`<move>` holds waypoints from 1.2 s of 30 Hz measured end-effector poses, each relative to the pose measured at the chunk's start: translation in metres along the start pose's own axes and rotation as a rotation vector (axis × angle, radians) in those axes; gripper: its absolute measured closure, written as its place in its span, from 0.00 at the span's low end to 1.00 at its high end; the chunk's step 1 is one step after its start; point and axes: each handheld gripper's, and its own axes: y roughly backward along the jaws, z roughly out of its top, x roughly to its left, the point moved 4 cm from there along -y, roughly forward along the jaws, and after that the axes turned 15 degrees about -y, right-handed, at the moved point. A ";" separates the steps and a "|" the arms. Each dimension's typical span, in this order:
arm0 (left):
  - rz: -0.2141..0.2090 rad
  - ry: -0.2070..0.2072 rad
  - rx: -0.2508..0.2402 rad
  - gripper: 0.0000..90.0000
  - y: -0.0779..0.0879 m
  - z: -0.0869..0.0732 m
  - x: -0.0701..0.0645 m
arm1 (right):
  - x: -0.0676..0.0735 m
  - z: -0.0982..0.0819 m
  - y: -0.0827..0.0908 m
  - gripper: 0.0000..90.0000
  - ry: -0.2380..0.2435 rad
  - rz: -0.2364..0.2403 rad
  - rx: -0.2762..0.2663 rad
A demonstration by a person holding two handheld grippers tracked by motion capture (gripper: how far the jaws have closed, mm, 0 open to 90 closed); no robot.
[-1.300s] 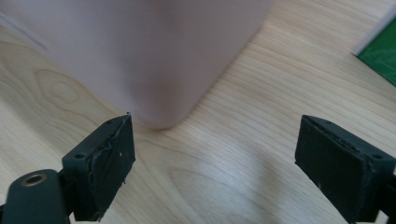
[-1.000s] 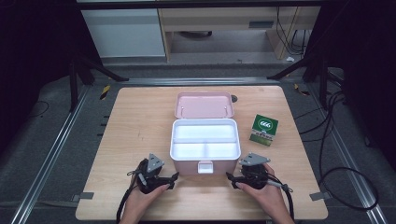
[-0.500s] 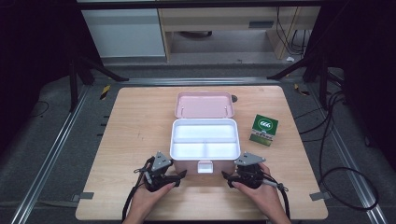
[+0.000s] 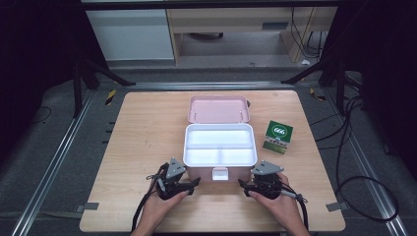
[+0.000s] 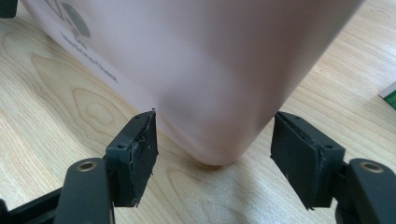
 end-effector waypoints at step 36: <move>0.153 0.095 0.191 0.10 0.016 -0.056 0.068 | -0.064 0.057 0.070 0.17 -0.038 0.062 0.096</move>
